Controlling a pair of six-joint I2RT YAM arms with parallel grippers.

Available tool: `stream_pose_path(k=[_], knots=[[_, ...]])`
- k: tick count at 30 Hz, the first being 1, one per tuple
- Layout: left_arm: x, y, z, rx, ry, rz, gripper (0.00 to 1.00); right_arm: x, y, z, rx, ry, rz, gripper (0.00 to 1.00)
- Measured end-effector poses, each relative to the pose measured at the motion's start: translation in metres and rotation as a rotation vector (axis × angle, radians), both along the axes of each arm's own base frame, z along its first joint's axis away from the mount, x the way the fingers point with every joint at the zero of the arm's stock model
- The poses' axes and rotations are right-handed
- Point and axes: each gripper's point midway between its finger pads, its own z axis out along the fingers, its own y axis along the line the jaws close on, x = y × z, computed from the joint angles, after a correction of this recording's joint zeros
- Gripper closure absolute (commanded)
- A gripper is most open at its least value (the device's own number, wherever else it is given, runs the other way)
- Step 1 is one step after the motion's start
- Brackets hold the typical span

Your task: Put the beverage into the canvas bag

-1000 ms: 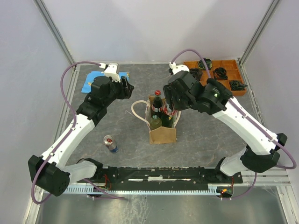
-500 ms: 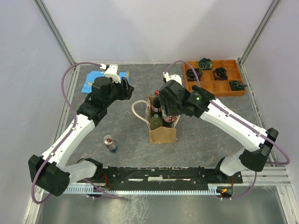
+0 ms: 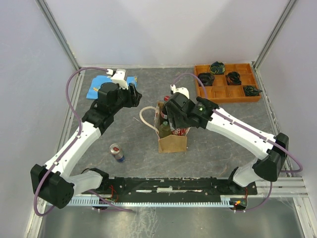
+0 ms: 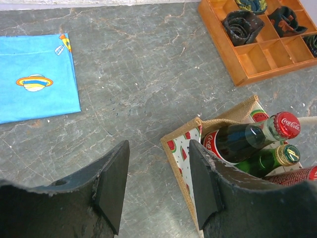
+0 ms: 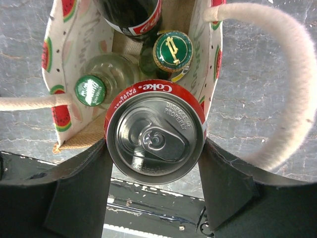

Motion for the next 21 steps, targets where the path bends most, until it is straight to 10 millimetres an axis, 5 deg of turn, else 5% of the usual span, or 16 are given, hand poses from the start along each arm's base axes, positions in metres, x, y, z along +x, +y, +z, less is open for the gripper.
stream_pose_path(k=[21], knots=[[-0.006,0.003,-0.010,0.007,0.018,0.000,0.42,-0.013,-0.005,-0.082,-0.018,0.075,-0.047,1.00]])
